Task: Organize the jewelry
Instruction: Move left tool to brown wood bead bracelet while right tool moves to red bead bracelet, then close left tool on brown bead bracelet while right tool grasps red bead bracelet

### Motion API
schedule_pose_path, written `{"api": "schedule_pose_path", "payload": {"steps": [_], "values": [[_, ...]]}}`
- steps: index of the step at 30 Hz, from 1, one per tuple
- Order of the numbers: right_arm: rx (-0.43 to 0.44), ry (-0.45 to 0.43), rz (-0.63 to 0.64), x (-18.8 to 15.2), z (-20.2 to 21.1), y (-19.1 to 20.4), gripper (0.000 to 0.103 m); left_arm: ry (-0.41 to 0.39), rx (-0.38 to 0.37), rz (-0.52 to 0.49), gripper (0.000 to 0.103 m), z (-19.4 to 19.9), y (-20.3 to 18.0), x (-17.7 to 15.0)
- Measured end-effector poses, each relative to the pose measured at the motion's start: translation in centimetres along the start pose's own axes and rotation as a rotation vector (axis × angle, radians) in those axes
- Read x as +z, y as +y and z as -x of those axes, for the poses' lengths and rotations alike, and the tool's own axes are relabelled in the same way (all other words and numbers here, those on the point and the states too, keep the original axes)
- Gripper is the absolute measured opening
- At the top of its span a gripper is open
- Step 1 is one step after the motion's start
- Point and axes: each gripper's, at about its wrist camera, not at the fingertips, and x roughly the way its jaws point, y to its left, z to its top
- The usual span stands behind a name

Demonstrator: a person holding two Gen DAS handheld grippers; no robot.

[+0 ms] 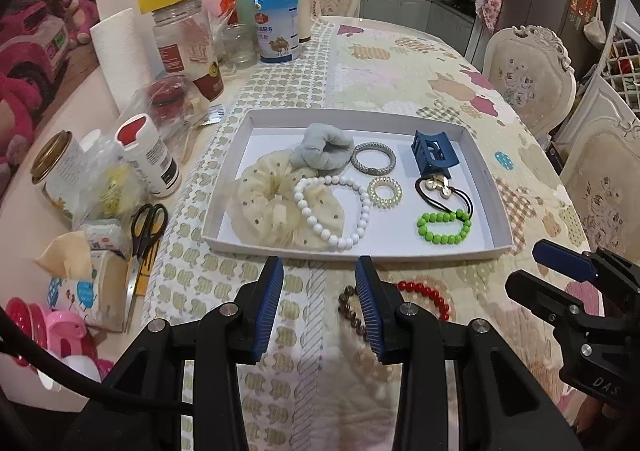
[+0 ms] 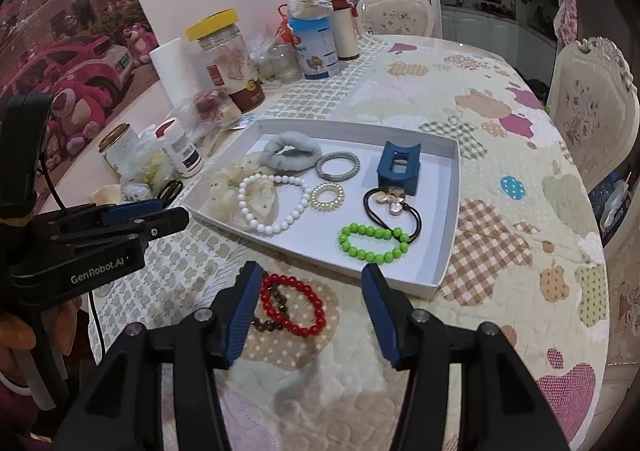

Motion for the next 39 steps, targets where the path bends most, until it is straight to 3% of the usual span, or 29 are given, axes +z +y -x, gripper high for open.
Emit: {"api": "schedule_pose_path", "payload": {"steps": [16, 23, 39], "values": [[-0.003, -0.027, 0.032, -1.1, 1.9, 2.1, 0.057, -0.026, -0.005, 0.010, 0.027, 2.2, 0.6, -1.9], [-0.024, -0.013, 0.028, -1.5, 1.6, 1.9, 0.059, 0.003, -0.029, 0.042, 0.027, 1.6, 1.6, -2.3], [-0.054, 0.155, 0.057, -3.4, -6.4, 0.1, 0.058, 0.145, -0.077, 0.096, 0.026, -3.5, 1.4, -3.6]]}}
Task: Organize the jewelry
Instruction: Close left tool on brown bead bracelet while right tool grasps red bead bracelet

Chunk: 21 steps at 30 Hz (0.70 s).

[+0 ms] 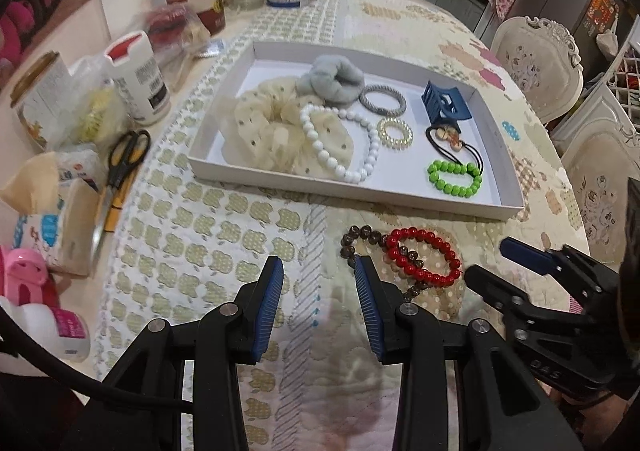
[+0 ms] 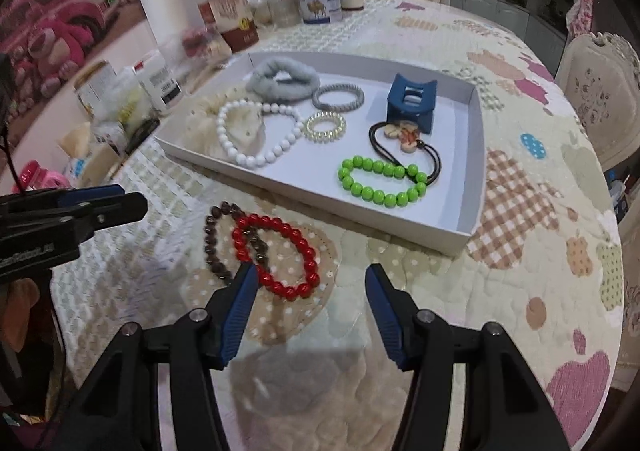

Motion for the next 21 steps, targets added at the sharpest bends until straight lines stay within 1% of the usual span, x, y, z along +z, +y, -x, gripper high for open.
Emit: {"api": "schedule_pose_path", "payload": {"steps": [3, 6, 7, 8, 9, 11, 12, 16, 21], "values": [[0.002, 0.022, 0.021, 0.2, -1.5, 0.1, 0.051, 0.027, -0.010, 0.006, 0.027, -1.0, -0.1, 0.0], [-0.016, 0.042, 0.066, 0.2, -3.1, 0.4, 0.040, 0.059, -0.021, 0.021, 0.026, -2.4, -0.2, 0.1], [-0.021, 0.052, 0.077, 0.2, -3.5, 0.5, 0.033, 0.068, -0.025, 0.026, 0.026, -2.8, -0.3, 0.1], [-0.030, 0.056, 0.089, 0.1, -3.8, 0.5, 0.028, 0.074, -0.026, 0.029, 0.027, -3.2, -0.4, 0.2], [-0.036, 0.040, 0.104, 0.1, -3.7, 0.5, 0.025, 0.079, -0.025, 0.030, 0.027, -3.6, -0.5, 0.3], [-0.041, 0.043, 0.117, 0.0, -3.7, 0.2, 0.013, 0.090, -0.023, 0.029, 0.027, -4.4, -0.8, 0.4], [-0.043, 0.046, 0.116, 0.0, -3.6, -0.1, 0.010, 0.094, -0.023, 0.028, 0.027, -4.7, -1.0, 0.4], [-0.045, 0.061, 0.095, 0.0, -3.2, -1.7, 0.010, 0.113, -0.017, 0.023, 0.027, -5.8, -1.5, 0.6], [-0.008, 0.059, 0.060, 0.1, -3.0, -3.0, 0.010, 0.113, -0.003, 0.005, 0.027, -6.5, -2.0, 1.0]]}}
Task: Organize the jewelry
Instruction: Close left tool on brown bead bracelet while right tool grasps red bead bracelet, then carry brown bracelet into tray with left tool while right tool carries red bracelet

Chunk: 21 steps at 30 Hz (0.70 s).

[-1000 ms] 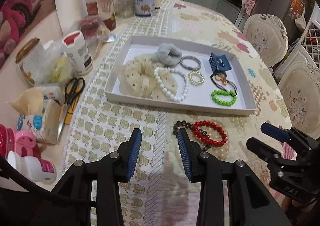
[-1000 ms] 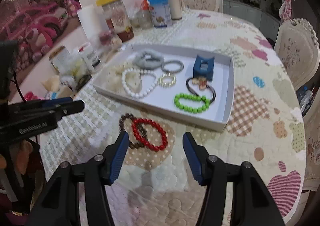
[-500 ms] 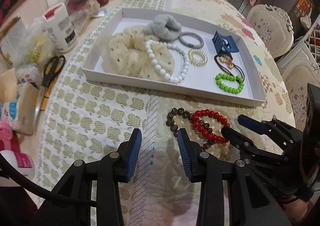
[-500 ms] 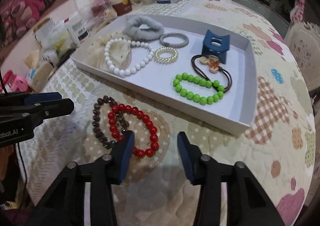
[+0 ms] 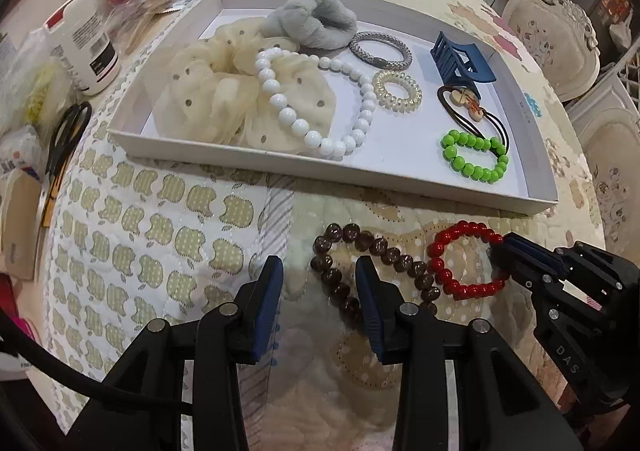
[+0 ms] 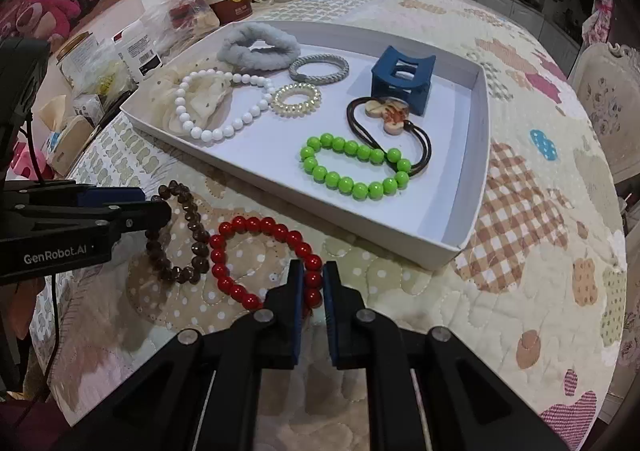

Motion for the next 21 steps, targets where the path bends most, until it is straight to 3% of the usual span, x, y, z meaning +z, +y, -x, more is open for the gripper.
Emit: {"api": "schedule_pose_path", "payload": {"steps": [10, 11, 14, 21], "values": [[0.033, -0.011, 0.003, 0.3, -0.4, 0.1, 0.010, -0.010, 0.010, -0.014, 0.026, -0.3, -0.2, 0.3], [0.036, -0.012, 0.003, 0.3, -0.4, 0.2, 0.010, -0.017, 0.016, -0.022, 0.025, -0.2, -0.3, 0.3], [0.051, -0.024, 0.000, 0.3, 0.1, 0.3, 0.010, -0.023, 0.014, -0.039, 0.002, -0.4, -0.5, 0.3], [0.102, -0.104, -0.016, 1.2, 3.9, 0.9, 0.009, -0.075, -0.037, -0.058, 0.000, 2.2, -0.8, 0.6]]}}
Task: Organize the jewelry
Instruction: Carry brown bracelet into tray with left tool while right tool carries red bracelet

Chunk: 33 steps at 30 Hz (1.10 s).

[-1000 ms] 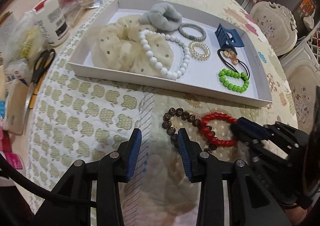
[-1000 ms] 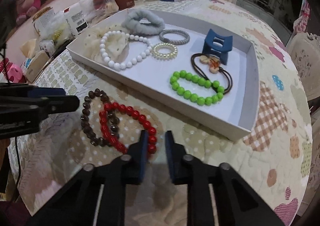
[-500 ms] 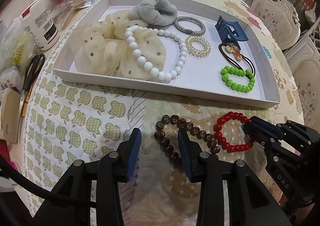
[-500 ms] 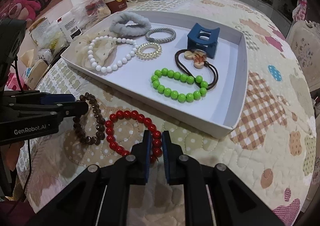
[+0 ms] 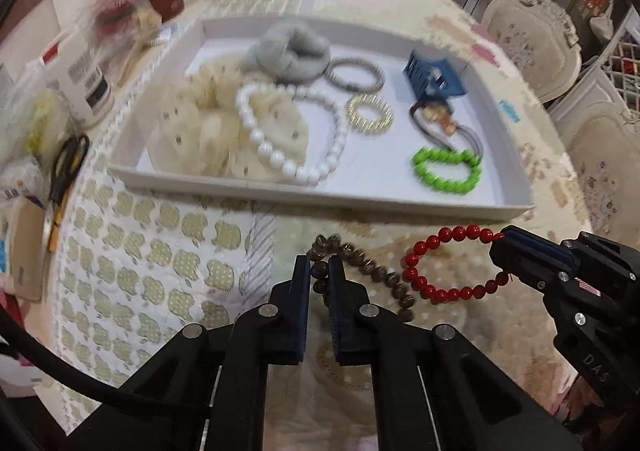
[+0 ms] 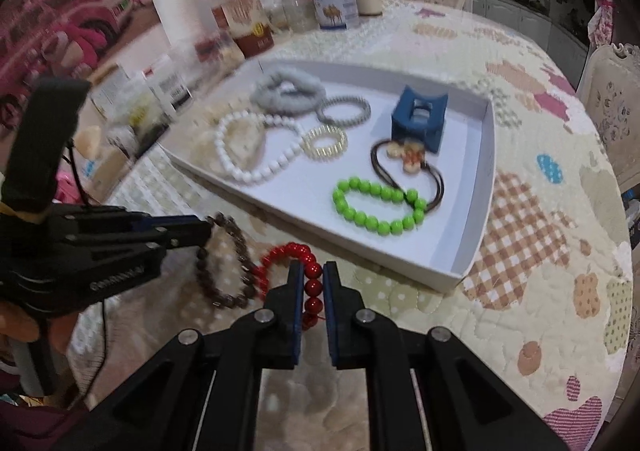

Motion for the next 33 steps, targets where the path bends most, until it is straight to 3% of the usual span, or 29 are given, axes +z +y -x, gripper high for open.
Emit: {"api": "schedule_pose_path", "payload": {"steps": [16, 33], "values": [[-0.031, -0.171, 0.046, 3.2, 8.6, 1.7, 0.009, -0.160, 0.005, -0.078, 0.000, 8.1, -1.1, 3.4], [-0.053, -0.212, 0.041, 4.0, 10.1, 1.1, 0.009, -0.211, 0.023, -0.104, 0.000, 9.8, -2.8, 5.0]]}}
